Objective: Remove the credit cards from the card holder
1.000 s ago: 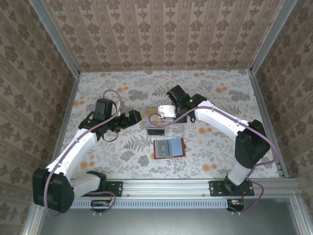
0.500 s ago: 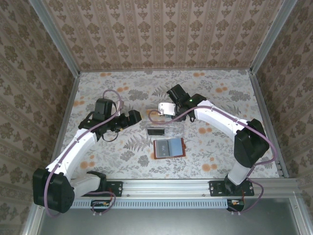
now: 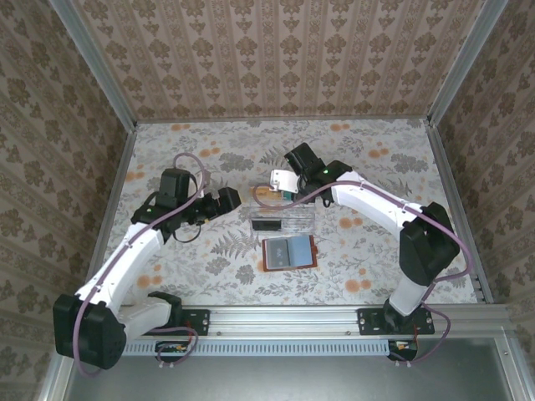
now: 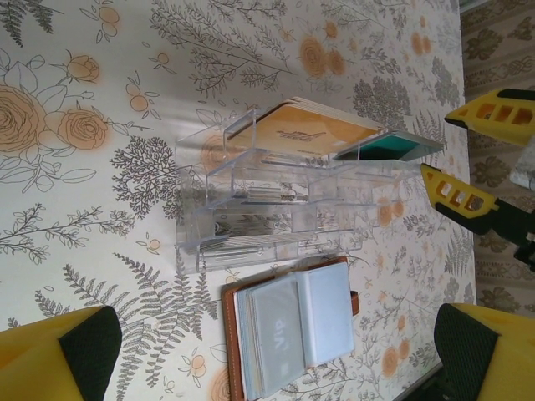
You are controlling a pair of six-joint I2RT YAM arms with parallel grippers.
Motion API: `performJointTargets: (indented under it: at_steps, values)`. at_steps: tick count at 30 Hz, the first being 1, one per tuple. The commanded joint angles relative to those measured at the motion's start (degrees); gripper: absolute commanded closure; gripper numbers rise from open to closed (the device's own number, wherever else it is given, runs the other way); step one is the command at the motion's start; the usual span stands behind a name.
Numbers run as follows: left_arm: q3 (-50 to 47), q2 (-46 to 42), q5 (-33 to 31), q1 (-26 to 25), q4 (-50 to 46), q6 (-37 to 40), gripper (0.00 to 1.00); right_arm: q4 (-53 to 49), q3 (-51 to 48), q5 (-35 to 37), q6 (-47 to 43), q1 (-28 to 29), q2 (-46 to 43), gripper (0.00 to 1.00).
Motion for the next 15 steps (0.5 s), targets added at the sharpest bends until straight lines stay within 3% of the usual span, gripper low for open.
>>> performJointTargets:
  at_steps: [1,15]
  values:
    - [-1.04,-1.69,0.73,0.55,-0.6,-0.65,0.0,1.34,-0.91,2.93,1.35,-0.3,1.32,0.54]
    - [-2.45,-3.98,1.1,0.52,-1.31,-1.5,0.0,3.29,-0.65,2.49,5.2,-0.29,0.13,0.52]
